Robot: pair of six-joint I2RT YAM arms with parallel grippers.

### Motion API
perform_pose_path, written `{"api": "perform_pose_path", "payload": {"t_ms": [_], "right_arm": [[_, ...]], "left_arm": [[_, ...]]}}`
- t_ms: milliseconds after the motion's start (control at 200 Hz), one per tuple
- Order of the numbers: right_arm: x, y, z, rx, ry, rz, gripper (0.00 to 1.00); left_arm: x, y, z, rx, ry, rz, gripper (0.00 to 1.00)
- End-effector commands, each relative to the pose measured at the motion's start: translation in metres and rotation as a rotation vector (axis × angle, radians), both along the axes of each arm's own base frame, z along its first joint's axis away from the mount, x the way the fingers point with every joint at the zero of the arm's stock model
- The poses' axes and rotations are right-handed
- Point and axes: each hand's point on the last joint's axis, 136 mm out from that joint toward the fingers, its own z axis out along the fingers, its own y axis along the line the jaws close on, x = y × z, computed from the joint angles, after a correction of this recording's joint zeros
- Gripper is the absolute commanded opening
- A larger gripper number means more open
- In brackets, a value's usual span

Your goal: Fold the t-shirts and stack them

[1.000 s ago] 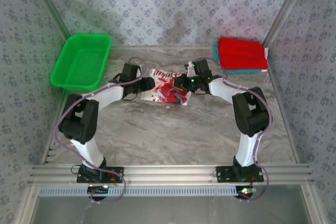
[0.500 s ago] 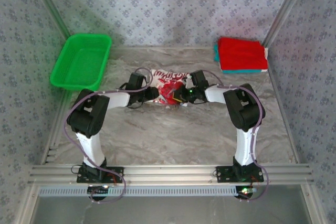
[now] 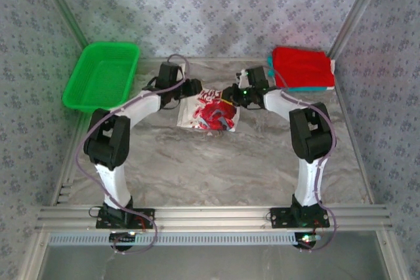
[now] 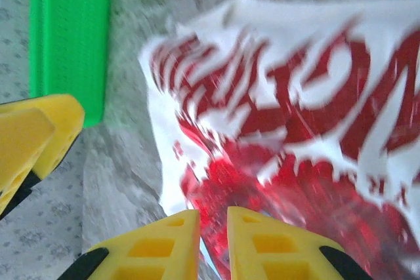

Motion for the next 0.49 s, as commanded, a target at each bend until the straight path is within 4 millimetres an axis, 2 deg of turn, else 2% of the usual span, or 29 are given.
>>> {"api": "perform_pose_path", "payload": {"t_ms": [0,145,215,270,370,490], "right_arm": [[0.01,-0.01,-0.032,-0.029,0.078,-0.004,0.21],[0.022,-0.019,-0.059,-0.05,0.111,-0.034,0.21],[0.025,-0.025,-0.07,-0.065,0.126,-0.052,0.21],[0.027,-0.029,-0.072,-0.067,0.128,-0.061,0.21],[0.03,-0.033,-0.064,-0.073,0.119,-0.074,0.21],[0.024,-0.029,-0.031,-0.082,0.056,-0.037,0.26]], "left_arm": [[0.008,0.003,-0.058,0.02,0.113,-0.023,0.41],[0.018,0.016,-0.104,0.013,0.181,0.012,0.41],[0.02,0.027,-0.121,0.029,0.203,0.039,0.41],[0.023,0.037,-0.127,0.036,0.213,0.065,0.41],[0.028,0.049,-0.118,0.038,0.194,0.091,0.41],[0.03,0.05,-0.082,0.047,0.146,0.083,0.49]]}}
